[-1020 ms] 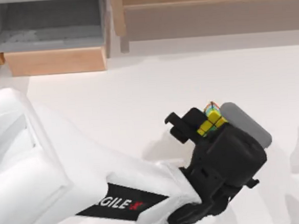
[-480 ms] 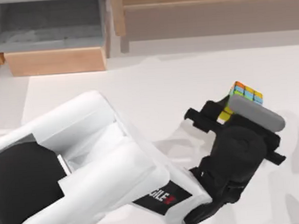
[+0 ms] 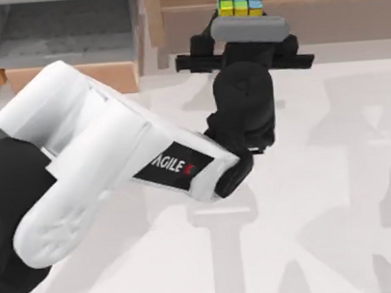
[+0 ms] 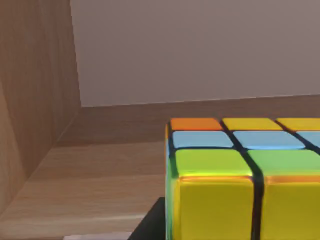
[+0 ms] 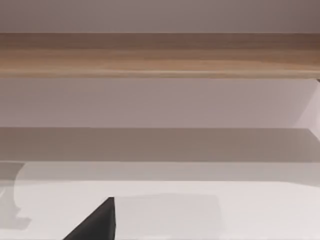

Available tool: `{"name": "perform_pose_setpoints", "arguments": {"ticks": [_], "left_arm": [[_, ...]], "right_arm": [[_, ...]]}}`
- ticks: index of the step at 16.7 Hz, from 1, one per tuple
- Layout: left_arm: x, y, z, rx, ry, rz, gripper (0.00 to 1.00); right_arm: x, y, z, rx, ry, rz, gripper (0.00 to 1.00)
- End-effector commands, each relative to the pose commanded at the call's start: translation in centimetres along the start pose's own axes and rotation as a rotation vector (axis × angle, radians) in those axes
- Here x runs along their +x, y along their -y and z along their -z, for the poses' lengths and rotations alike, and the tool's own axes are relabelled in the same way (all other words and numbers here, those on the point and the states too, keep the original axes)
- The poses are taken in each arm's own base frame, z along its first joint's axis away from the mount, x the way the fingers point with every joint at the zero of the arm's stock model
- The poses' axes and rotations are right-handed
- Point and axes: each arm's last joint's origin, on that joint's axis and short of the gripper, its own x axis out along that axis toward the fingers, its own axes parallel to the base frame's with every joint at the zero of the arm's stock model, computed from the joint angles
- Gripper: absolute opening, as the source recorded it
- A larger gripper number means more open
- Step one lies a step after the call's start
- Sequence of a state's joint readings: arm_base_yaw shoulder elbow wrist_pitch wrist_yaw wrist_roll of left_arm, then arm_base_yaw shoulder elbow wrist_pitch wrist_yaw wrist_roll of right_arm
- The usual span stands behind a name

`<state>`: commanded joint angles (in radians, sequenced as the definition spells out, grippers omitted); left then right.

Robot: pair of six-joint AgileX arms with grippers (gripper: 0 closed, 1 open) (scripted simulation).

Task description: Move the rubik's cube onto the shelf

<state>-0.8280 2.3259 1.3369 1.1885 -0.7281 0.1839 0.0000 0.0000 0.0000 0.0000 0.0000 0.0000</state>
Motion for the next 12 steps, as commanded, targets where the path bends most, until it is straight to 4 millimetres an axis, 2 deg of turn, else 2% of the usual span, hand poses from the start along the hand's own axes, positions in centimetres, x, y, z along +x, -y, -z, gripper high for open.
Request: {"name": "perform_pose_setpoints", "arguments": {"ticks": [2,6,9,12], "left_arm": [[1.1,-0.8,-0.9,-0.033,0.038,-0.043,0.0],[1.1,-0.8,-0.9,-0.033,0.038,-0.043,0.0],[1.0,-0.5,-0.8,-0.02,0.031,-0.03,0.0],[1.1,0.7,-0.6,0.015,0.02,0.025,0.0]], "right_arm": [[0.0,0.0,0.0,0.0,0.0,0.0,1.0],[0.0,0.0,0.0,0.0,0.0,0.0,1.0],[0.0,0.0,0.0,0.0,0.0,0.0,1.0],[0.0,0.0,0.0,0.0,0.0,0.0,1.0]]}}
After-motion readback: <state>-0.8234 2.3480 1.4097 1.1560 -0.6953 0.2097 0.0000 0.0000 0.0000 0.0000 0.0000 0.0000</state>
